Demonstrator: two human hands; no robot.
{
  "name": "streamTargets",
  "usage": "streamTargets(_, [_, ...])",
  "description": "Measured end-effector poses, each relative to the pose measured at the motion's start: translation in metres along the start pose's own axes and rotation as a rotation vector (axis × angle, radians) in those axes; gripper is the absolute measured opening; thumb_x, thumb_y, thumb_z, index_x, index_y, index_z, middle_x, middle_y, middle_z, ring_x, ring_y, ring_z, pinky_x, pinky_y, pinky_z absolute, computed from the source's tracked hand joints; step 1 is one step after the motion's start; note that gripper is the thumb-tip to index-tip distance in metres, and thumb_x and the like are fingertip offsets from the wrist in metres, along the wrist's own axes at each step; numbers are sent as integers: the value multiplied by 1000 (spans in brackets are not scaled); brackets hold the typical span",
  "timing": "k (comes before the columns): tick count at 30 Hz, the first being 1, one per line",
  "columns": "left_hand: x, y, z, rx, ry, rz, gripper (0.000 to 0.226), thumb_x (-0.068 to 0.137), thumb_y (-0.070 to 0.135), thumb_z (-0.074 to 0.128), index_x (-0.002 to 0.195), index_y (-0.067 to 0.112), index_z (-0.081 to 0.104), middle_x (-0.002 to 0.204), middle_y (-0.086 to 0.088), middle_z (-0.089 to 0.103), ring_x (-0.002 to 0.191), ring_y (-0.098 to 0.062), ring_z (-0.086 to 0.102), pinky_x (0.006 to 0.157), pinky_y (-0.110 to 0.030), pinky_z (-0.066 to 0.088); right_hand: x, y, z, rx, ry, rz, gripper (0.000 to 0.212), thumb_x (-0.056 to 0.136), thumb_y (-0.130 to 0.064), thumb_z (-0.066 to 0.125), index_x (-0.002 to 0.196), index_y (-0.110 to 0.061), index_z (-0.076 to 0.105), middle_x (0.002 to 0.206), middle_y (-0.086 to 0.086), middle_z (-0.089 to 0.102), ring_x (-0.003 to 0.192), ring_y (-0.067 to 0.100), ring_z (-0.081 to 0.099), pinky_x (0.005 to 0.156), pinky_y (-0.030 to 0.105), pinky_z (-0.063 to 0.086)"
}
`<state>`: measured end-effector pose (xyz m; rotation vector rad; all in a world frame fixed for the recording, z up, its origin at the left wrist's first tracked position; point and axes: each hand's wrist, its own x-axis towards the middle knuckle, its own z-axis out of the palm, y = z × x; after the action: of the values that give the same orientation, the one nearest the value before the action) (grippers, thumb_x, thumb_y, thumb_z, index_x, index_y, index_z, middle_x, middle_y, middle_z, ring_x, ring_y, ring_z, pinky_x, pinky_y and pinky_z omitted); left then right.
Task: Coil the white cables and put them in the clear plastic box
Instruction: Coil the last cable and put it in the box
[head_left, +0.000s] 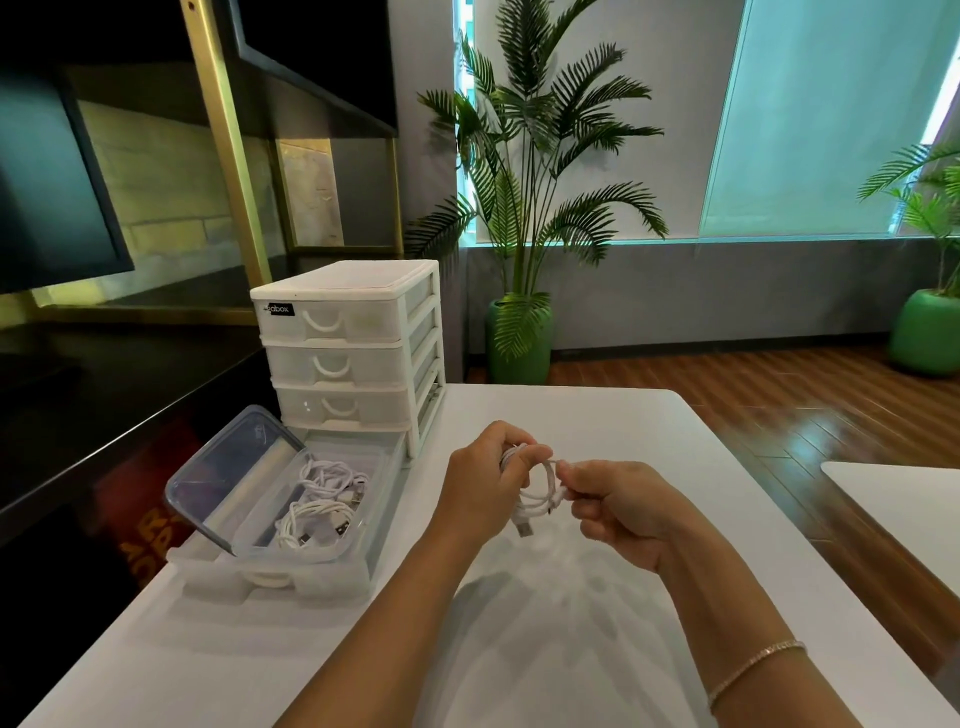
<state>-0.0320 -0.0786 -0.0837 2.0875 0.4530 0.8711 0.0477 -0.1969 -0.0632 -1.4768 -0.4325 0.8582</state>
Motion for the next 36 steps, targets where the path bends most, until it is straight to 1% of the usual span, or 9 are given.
streamTargets(3, [1, 0, 2, -113, 19, -85, 16, 89, 32, 57, 96, 18, 59, 69, 10, 56, 60, -10, 53, 53, -10, 41, -2, -1, -2, -279, 35, -39, 16, 88, -12, 60, 78, -2, 65, 62, 8, 47, 53, 14, 40, 44, 21, 41])
streamTargets(5, [1, 0, 4, -248, 21, -150, 17, 90, 33, 56, 97, 18, 59, 67, 7, 55, 58, -10, 51, 54, -17, 43, -2, -1, -1, -341, 38, -73, 12, 88, -11, 60, 78, -4, 64, 66, 10, 55, 57, 17, 49, 49, 22, 47])
streamTargets(10, [1, 3, 7, -575, 83, -325, 9, 90, 29, 55, 92, 21, 58, 65, 3, 57, 54, -9, 54, 54, -21, 46, 2, 2, 7, -78, 33, -60, 7, 89, -7, 57, 87, -3, 63, 82, 18, 70, 64, 19, 68, 58, 23, 58])
streamTargets(16, [1, -2, 6, -246, 177, -207, 24, 90, 38, 52, 107, 20, 54, 100, -2, 63, 83, -17, 63, 67, -21, 52, 3, 4, 17, 195, -30, -73, 20, 84, -2, 61, 105, -2, 60, 100, 18, 69, 85, 28, 70, 70, 28, 59])
streamTargets(18, [0, -1, 7, -186, 199, -183, 24, 90, 38, 52, 108, 21, 53, 108, 0, 63, 90, -18, 64, 67, -18, 50, 3, 5, 19, 209, -8, -79, 27, 80, 2, 65, 106, -3, 59, 101, 18, 68, 84, 28, 70, 70, 28, 58])
streamTargets(21, [2, -2, 6, -131, 221, -164, 27, 90, 38, 52, 110, 20, 53, 109, -2, 63, 86, -15, 60, 62, -12, 46, 3, 7, 21, 221, -4, -54, 26, 81, 5, 62, 106, -2, 59, 94, 18, 70, 77, 26, 70, 67, 27, 58])
streamTargets(26, [2, -3, 4, -117, 188, -172, 29, 90, 40, 51, 111, 20, 53, 109, -6, 65, 85, -17, 61, 62, -13, 47, 2, 7, 21, 258, -14, -39, 34, 82, 8, 60, 111, -6, 50, 90, 16, 70, 76, 26, 70, 67, 30, 58])
streamTargets(31, [4, -3, 4, -285, 159, -319, 29, 89, 45, 49, 109, 24, 52, 115, -14, 63, 99, -32, 63, 65, -24, 51, 1, 6, 21, 243, -72, -35, 33, 85, 4, 58, 114, -6, 49, 92, 17, 69, 74, 26, 70, 65, 29, 59])
streamTargets(36, [4, -4, 4, -311, 143, -315, 29, 89, 45, 50, 109, 24, 51, 114, -12, 63, 94, -26, 64, 65, -21, 51, 2, 6, 20, 336, -123, -19, 30, 85, 8, 53, 112, -3, 50, 93, 19, 69, 71, 25, 71, 65, 31, 60])
